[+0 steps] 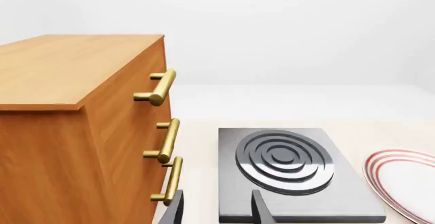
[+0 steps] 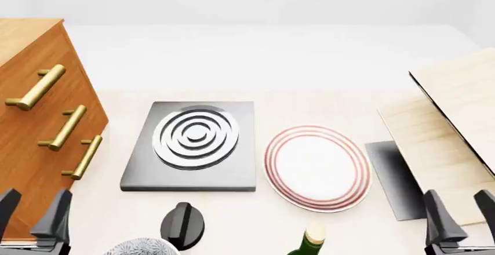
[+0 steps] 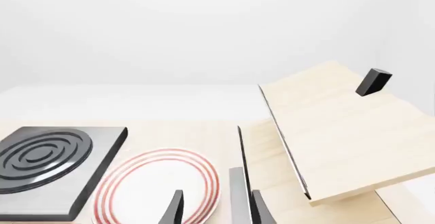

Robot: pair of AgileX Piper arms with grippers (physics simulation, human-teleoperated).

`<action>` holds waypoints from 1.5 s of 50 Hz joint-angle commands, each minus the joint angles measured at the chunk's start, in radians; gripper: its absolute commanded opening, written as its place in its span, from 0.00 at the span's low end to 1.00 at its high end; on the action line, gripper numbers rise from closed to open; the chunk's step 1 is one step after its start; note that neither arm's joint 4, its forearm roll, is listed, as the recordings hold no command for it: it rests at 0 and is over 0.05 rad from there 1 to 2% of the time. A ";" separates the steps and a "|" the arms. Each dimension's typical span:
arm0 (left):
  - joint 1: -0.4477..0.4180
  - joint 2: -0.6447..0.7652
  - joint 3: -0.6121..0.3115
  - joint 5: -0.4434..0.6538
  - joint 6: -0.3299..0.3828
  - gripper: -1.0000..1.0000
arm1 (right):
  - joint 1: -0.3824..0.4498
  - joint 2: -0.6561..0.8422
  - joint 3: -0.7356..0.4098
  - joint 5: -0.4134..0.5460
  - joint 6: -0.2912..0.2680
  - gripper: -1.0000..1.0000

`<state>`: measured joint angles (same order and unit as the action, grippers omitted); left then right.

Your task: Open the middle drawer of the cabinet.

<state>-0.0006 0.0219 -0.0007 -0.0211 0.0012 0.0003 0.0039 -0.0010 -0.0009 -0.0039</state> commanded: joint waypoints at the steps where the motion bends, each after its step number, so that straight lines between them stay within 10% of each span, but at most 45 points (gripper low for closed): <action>1: -0.002 0.072 -0.001 -0.070 -0.003 1.00 | -0.006 0.003 -0.004 -0.003 -0.009 1.00; 35: -0.027 0.039 0.001 -0.020 0.069 1.00 | -0.011 0.004 -0.006 -0.004 -0.013 1.00; 75: -0.164 0.134 -0.129 -0.018 0.487 1.00 | -0.011 0.002 -0.007 -0.002 -0.013 1.00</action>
<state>-0.1329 0.1450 -0.0927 -0.0540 0.3940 -0.0149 0.0080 -0.0091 -0.0055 -0.0214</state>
